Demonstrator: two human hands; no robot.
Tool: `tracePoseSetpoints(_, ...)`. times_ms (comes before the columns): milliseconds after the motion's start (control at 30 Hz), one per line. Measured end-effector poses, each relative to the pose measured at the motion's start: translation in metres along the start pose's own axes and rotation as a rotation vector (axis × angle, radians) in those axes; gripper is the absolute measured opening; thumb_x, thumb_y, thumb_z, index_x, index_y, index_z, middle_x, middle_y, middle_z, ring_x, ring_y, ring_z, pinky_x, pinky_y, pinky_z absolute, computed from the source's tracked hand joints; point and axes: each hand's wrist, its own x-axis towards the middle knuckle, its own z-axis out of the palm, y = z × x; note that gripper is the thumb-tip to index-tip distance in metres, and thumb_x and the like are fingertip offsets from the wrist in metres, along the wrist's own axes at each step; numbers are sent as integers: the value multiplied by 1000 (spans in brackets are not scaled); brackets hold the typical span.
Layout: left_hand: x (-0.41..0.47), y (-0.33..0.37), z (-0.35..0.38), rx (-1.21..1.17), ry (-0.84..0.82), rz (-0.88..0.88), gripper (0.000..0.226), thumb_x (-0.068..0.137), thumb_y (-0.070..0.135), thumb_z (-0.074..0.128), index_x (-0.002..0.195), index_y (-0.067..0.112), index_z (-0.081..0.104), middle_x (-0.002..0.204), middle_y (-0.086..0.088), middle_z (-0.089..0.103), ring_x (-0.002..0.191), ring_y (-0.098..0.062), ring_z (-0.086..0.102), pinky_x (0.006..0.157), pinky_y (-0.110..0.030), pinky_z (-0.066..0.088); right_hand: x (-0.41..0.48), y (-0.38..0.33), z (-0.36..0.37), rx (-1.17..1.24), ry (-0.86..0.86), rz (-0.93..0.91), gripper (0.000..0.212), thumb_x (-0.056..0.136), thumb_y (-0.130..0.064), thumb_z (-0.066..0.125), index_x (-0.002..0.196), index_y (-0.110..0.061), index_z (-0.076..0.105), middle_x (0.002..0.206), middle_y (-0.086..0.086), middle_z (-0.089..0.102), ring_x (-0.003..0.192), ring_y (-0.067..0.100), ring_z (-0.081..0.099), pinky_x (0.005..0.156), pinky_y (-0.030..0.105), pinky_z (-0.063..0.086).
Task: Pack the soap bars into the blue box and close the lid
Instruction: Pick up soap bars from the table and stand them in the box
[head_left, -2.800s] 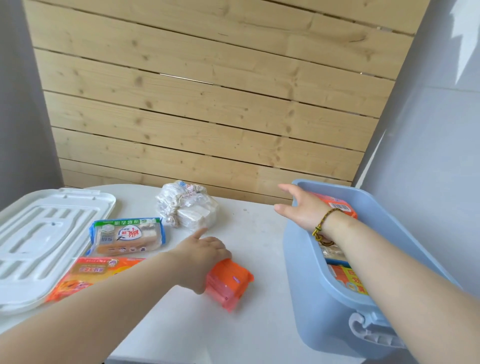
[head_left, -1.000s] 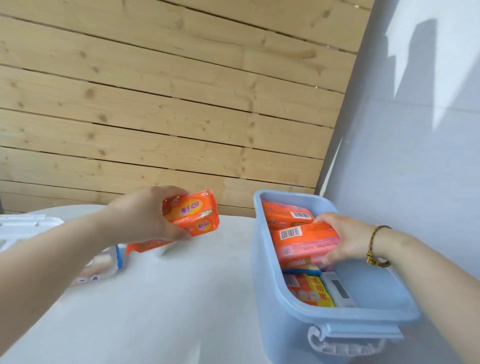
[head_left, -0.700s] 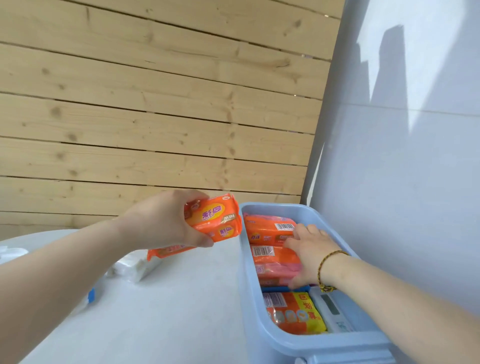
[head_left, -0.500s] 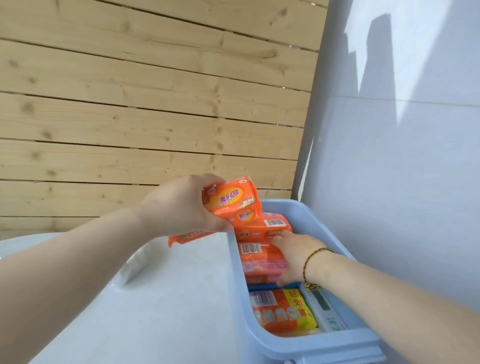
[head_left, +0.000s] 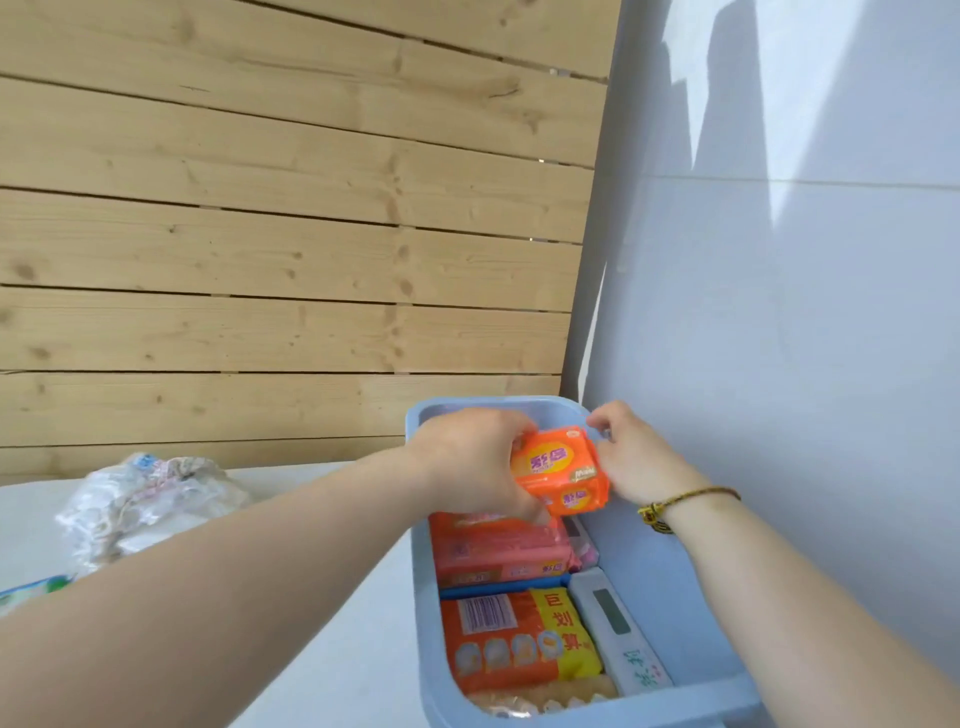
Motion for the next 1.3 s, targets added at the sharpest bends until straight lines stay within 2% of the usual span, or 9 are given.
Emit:
tracePoseSetpoints(133, 3, -5, 15, 171, -1, -10, 67, 56, 57, 68, 113, 26, 50, 111, 2, 65, 100, -20, 58, 79, -31, 45, 3, -3, -1, -40, -23, -55, 38, 93, -10, 30, 129, -10, 41, 132, 17, 51, 93, 18, 48, 87, 31, 41)
tracePoseSetpoints(300, 3, -6, 26, 333, 23, -12, 69, 60, 56, 66, 113, 16, 45, 119, -5, 55, 111, -25, 47, 94, -36, 37, 1, -3, 1, -135, -69, -85, 39, 94, -11, 29, 131, -8, 41, 143, 10, 40, 128, 25, 41, 104, 30, 33)
tracePoseSetpoints(533, 4, -14, 31, 304, -28, -71, 99, 65, 56, 63, 139, 18, 9, 154, -5, 11, 139, -23, 15, 114, -38, 15, -2, -3, 5, -286, -114, -187, 42, 92, -14, 33, 133, -10, 40, 143, 7, 40, 136, 19, 28, 109, 29, 27)
tracePoseSetpoints(700, 9, -16, 32, 371, -165, -89, 96, 73, 61, 52, 141, 19, -1, 156, -3, 4, 142, -23, 6, 115, -42, 10, -2, -1, 6, -305, -137, -187, 43, 93, -17, 31, 135, -13, 38, 149, 8, 31, 141, 18, 20, 112, 32, 25)
tracePoseSetpoints(800, 7, -14, 31, 372, -144, -75, 97, 70, 64, 52, 141, 17, 6, 155, -4, 11, 141, -24, 11, 115, -43, 11, -2, -1, 6, -319, -148, -186, 43, 94, -18, 30, 136, -15, 37, 153, 8, 26, 145, 16, 10, 114, 33, 22)
tracePoseSetpoints(900, -1, -12, 25, 115, 72, -34, 79, 69, 61, 56, 133, 19, 34, 142, -3, 41, 129, -21, 36, 107, -35, 26, -4, -3, 5, -351, -143, -180, 42, 93, -18, 31, 134, -16, 40, 151, 10, 30, 144, 18, 11, 113, 32, 23)
tracePoseSetpoints(1000, -24, -21, 19, -238, 319, 4, 48, 79, 42, 58, 122, 23, 50, 134, 4, 50, 121, -13, 45, 100, -25, 33, -11, -6, 5, -452, -85, -201, 38, 93, -23, 33, 128, -19, 46, 140, 11, 44, 137, 23, 27, 109, 32, 27)
tracePoseSetpoints(1133, -75, -63, 19, -291, 498, -66, 27, 84, 22, 55, 111, 21, 60, 118, 14, 54, 114, -9, 48, 88, -12, 29, -22, -15, 9, -571, -44, -318, 33, 94, -30, 36, 122, -22, 52, 125, 5, 58, 121, 21, 45, 103, 30, 30)
tracePoseSetpoints(1300, -169, -144, 23, -161, 565, -387, 26, 79, 9, 62, 104, 13, 65, 117, -4, 63, 114, -25, 52, 98, -34, 34, -41, -54, 5, -358, 164, -412, 31, 91, -19, 46, 120, -15, 56, 128, 2, 58, 122, 20, 45, 101, 28, 32)
